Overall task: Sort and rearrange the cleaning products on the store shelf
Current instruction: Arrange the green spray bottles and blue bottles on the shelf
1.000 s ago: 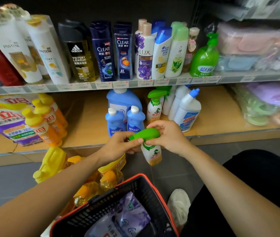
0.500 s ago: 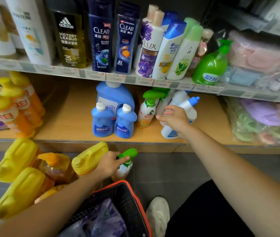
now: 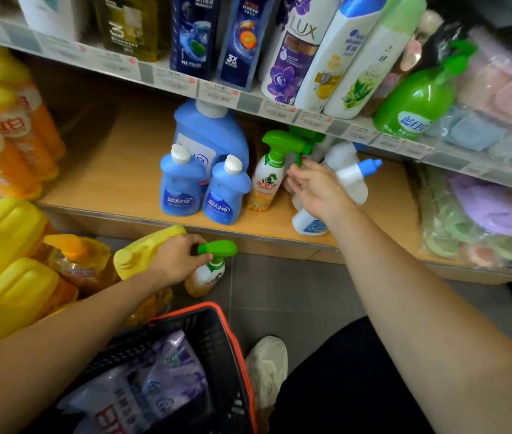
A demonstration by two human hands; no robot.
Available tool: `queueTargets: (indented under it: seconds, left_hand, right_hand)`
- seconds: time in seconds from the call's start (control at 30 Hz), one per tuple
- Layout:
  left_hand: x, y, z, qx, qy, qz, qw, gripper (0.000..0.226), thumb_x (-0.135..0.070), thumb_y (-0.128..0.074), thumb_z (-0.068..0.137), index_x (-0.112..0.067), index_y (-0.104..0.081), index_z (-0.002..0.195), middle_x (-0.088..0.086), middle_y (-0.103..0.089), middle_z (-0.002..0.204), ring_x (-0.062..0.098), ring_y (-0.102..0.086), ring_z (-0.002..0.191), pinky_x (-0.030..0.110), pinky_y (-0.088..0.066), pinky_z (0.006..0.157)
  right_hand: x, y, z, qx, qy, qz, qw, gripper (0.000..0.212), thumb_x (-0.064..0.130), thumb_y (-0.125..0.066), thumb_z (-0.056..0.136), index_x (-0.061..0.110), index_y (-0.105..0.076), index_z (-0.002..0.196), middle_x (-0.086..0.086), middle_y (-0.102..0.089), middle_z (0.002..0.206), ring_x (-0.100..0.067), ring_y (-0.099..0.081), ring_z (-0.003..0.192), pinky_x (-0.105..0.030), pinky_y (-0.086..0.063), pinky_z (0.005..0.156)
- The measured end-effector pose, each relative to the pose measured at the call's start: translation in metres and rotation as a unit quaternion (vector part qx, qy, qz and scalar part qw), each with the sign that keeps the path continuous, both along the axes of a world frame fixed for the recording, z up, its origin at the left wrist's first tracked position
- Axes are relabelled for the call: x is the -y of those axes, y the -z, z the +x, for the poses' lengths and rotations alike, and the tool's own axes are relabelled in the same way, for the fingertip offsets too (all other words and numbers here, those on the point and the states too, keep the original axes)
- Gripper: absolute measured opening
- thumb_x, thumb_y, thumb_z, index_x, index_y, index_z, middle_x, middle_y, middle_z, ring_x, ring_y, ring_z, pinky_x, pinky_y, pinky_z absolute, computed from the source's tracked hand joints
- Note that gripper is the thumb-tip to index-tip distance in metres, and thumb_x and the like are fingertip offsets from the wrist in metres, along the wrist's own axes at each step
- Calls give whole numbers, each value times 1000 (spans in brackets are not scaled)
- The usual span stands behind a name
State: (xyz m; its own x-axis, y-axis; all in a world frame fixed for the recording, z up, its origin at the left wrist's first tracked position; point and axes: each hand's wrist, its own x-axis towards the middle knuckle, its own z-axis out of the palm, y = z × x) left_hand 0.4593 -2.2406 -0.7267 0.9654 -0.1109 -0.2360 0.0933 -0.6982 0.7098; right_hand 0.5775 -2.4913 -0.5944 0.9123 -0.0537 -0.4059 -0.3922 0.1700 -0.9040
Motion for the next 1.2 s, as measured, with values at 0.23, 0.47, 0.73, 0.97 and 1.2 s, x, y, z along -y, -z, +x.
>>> queueTargets:
  seconds: [0.23, 0.47, 0.73, 0.97, 1.2]
  left_hand:
    - [-15, -16, -4, 33, 52, 69, 996, 34, -18, -77, 83, -18, -72, 117, 6, -72, 114, 27, -65, 108, 33, -48, 87]
    - [-28, -54, -6, 32, 108, 110, 988, 37, -35, -78, 83, -25, -71, 117, -2, -71, 114, 22, -65, 107, 34, -51, 89]
    - [-13, -163, -28, 121, 145, -172, 967, 75, -46, -89, 70, -25, -59, 136, -9, -69, 121, 4, -63, 113, 21, -51, 94]
    - [-25, -220, -61, 205, 108, -268, 935, 50, -24, -81, 79, -12, -65, 125, 4, -74, 109, 22, -70, 104, 45, -57, 91]
    - [-37, -226, -87, 107, 84, -405, 904, 39, -13, -68, 85, -4, -61, 122, 7, -73, 108, 16, -68, 100, 28, -56, 89]
  right_hand:
    - [-12, -10, -28, 25, -7, 19, 999, 47, -18, -48, 93, -3, -47, 138, -9, -68, 103, -10, -68, 86, -17, -54, 71]
    - [-9, -50, -73, 129, -96, -171, 972, 33, -23, -60, 81, -1, -67, 104, -9, -67, 81, -8, -66, 69, -20, -52, 67]
    - [-28, -85, -132, 224, -108, -150, 957, 33, -17, -69, 79, -3, -68, 109, -14, -67, 91, -18, -63, 85, -25, -57, 82]
    - [-48, -101, -167, 267, -107, -81, 954, 27, -1, -78, 78, 20, -75, 95, 7, -74, 84, -6, -65, 82, -24, -54, 77]
    - [-67, -99, -200, 308, -132, -62, 940, 19, 23, -84, 71, 30, -77, 87, 7, -68, 68, -4, -63, 62, -18, -51, 57]
